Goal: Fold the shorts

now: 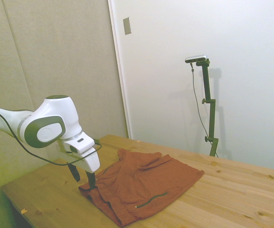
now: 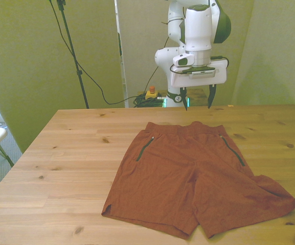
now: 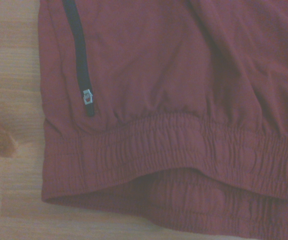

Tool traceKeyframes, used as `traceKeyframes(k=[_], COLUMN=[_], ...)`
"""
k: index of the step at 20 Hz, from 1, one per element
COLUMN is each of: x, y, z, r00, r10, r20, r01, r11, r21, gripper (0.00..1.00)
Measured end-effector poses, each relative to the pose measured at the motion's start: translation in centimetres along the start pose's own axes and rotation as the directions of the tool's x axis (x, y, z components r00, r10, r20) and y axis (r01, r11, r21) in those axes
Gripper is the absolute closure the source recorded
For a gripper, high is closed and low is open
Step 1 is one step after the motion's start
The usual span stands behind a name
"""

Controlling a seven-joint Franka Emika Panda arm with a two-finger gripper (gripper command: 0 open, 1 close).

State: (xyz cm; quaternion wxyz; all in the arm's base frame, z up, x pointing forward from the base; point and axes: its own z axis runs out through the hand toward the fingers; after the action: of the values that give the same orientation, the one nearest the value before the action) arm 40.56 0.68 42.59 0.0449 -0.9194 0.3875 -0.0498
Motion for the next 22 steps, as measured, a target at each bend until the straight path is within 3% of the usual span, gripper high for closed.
traceKeyframes(k=[2, 4, 9, 14, 22], x=[0.1, 0.4, -1.3, -5.6, -9.7], y=[0.0, -0.7, -6.6, -10.4, -13.8], z=[0.0, 0.1, 0.5, 2.9, 6.3], r00=[1.000, 0.993, 0.941, 0.914, 0.907], r10=[-0.001, -0.021, -0.052, -0.132, -0.193], r20=[-0.022, -0.117, -0.333, -0.383, -0.374], r01=[0.001, 0.013, 0.002, 0.049, 0.066], r11=[1.000, 0.998, 0.989, 0.975, 0.943], r21=[-0.019, -0.069, -0.151, -0.217, -0.326], gripper=[0.00, 0.00, 0.00, 0.00, 0.00])
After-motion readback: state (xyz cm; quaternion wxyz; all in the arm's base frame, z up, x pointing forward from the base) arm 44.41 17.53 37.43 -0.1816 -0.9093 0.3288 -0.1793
